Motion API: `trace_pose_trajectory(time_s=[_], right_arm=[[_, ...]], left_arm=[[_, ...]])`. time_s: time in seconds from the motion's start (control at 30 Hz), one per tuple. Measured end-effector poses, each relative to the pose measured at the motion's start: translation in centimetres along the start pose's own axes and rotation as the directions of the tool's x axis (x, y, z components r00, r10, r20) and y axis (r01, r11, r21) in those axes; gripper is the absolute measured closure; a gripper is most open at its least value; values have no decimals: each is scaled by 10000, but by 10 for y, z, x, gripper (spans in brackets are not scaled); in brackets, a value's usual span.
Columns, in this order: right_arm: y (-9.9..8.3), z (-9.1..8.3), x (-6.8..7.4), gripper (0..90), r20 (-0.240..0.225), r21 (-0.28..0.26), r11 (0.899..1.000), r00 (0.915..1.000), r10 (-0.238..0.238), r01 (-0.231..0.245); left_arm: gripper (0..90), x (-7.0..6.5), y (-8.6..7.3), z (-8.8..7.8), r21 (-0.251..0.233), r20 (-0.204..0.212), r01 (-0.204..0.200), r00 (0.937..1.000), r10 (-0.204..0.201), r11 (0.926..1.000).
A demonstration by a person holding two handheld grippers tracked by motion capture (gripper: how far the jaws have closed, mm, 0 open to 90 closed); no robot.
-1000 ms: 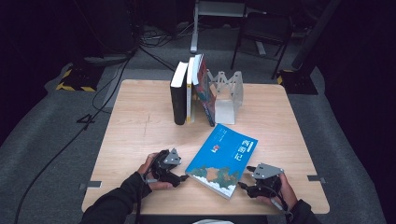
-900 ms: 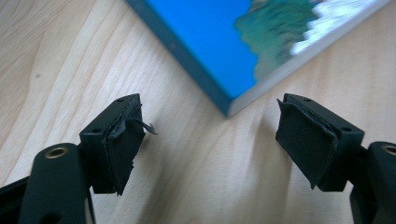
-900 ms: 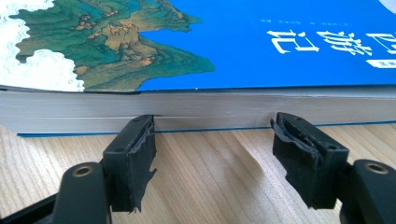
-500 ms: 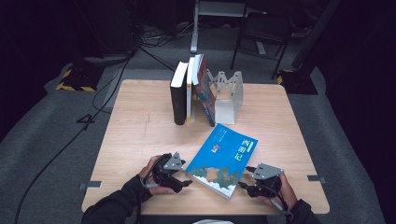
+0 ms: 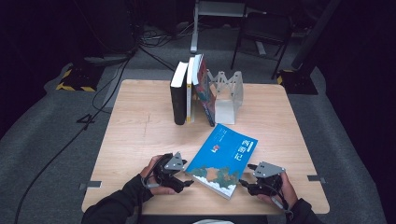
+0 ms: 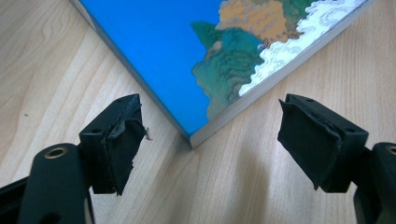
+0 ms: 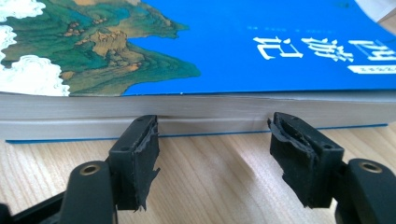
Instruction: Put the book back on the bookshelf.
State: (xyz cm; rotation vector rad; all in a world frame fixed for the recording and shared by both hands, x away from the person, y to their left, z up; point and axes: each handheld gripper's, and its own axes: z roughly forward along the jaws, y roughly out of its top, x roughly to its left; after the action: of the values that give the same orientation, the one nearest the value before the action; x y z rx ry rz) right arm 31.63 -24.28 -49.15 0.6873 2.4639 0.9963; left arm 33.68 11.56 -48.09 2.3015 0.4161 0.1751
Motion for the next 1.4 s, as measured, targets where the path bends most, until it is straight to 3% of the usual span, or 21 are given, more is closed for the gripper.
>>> trace_pose_trajectory(time_s=[0.33,0.53,0.67,0.73,0.93,1.07,1.17,1.23,1.4], right_arm=[[15,-9,-4,301,149,-529,9985,9998,144,-136],[24,-11,-5,299,299,-776,9969,9995,120,-97],[29,-12,-6,295,355,-869,9961,9992,163,-131],[32,-12,-7,293,402,-918,9957,9990,174,-136],[42,-13,-8,291,463,-1204,9926,9986,235,-178],[47,-12,-10,286,453,-1253,9919,9986,290,-231],[50,-11,-11,285,420,-1282,9914,9986,309,-253],[52,-11,-12,280,436,-1312,9912,9987,251,-192],[54,-11,-13,275,414,-1384,9902,9988,264,-205]], left_arm=[[228,-11,13,6,-80,241,-471,9986,473,9989],[229,-23,26,19,36,588,-891,9943,887,9960],[207,-28,33,26,-91,974,-789,9921,795,9968],[195,-30,37,30,-64,944,-923,9912,925,9957],[187,-38,47,40,-9,631,-1018,9928,1017,9948],[208,-40,55,47,39,8,-1022,9948,1022,9948],[236,-40,58,49,-77,-200,-1015,9947,1013,9948],[299,-41,59,48,-250,-346,-980,9947,971,9949],[469,-45,62,46,-434,-766,-1533,9858,1497,9872]])
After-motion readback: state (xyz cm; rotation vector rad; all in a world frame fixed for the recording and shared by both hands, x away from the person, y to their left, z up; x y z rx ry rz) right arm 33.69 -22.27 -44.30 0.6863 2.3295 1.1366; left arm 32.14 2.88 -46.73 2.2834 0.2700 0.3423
